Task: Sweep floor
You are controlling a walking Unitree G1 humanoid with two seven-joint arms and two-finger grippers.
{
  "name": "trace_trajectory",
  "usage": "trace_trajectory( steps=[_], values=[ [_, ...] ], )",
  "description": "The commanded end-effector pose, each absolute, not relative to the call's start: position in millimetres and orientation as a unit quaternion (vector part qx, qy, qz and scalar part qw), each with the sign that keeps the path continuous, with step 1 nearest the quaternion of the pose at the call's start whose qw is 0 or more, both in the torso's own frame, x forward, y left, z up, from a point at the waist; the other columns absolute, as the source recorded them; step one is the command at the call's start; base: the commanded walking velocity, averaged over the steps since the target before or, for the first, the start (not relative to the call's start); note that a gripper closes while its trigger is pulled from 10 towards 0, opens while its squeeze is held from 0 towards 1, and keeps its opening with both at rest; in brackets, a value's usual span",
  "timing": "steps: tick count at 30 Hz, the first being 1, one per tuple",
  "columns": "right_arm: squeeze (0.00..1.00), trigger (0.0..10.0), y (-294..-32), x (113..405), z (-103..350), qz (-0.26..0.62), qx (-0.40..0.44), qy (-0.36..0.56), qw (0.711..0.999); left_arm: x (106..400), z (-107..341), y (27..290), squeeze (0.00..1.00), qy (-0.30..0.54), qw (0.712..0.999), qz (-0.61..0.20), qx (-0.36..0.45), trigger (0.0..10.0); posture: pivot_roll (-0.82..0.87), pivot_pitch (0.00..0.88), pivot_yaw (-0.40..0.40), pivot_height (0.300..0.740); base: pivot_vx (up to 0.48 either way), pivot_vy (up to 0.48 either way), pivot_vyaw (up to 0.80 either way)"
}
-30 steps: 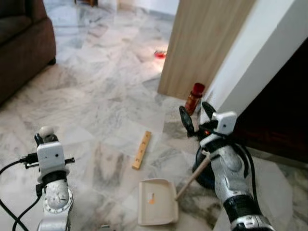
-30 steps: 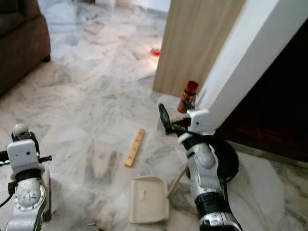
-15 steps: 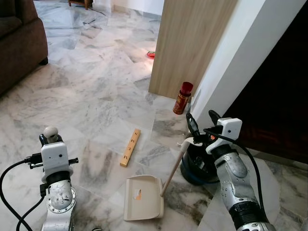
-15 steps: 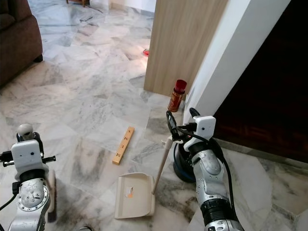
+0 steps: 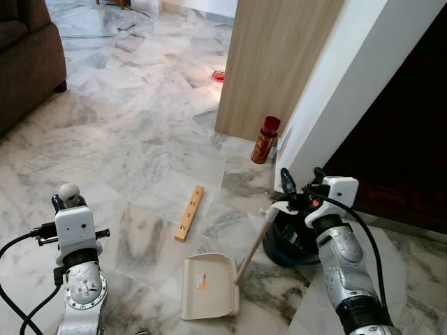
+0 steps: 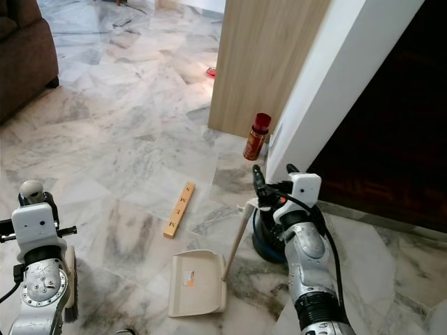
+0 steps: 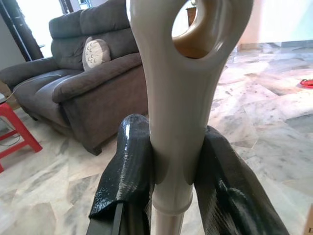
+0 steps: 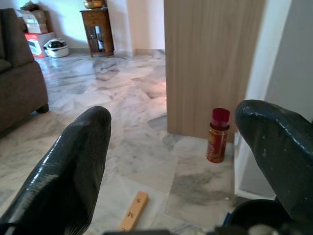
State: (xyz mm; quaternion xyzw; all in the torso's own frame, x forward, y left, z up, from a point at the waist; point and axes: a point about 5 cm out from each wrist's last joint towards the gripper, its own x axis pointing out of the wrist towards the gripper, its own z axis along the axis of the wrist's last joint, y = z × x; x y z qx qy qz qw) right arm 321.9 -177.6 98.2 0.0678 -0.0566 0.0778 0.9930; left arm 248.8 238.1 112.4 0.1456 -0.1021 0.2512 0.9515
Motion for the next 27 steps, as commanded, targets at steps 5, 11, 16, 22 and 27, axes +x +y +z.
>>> trace_trajectory(
  steps=[5,11,16,22,27],
  values=[
    [1.0,10.0,-184,319,96,0.067,0.064,-0.055,0.994,248,119,236,0.0,-0.12,0.949,0.244,0.157,10.0,0.13,0.117,-0.145,0.74,0.0,0.0,0.0],
    [1.0,10.0,-184,311,93,0.097,0.076,-0.052,0.991,248,118,236,0.0,-0.119,0.95,0.244,0.157,10.0,0.13,0.112,-0.146,0.74,0.0,0.0,0.0],
    [0.0,10.0,-197,305,89,0.085,0.064,-0.04,0.993,249,117,236,0.0,-0.118,0.95,0.243,0.156,10.0,0.13,0.102,-0.148,0.74,0.0,0.0,0.0],
    [0.0,10.0,-208,293,81,0.082,0.075,-0.016,0.994,249,116,235,0.0,-0.117,0.951,0.24,0.154,10.0,0.13,0.092,-0.148,0.74,0.0,0.0,0.0],
    [0.0,10.0,-215,283,60,0.063,0.068,0.027,0.995,250,115,233,0.0,-0.116,0.952,0.236,0.154,10.0,0.13,0.08,-0.147,0.74,0.0,0.0,0.0]
  ],
)
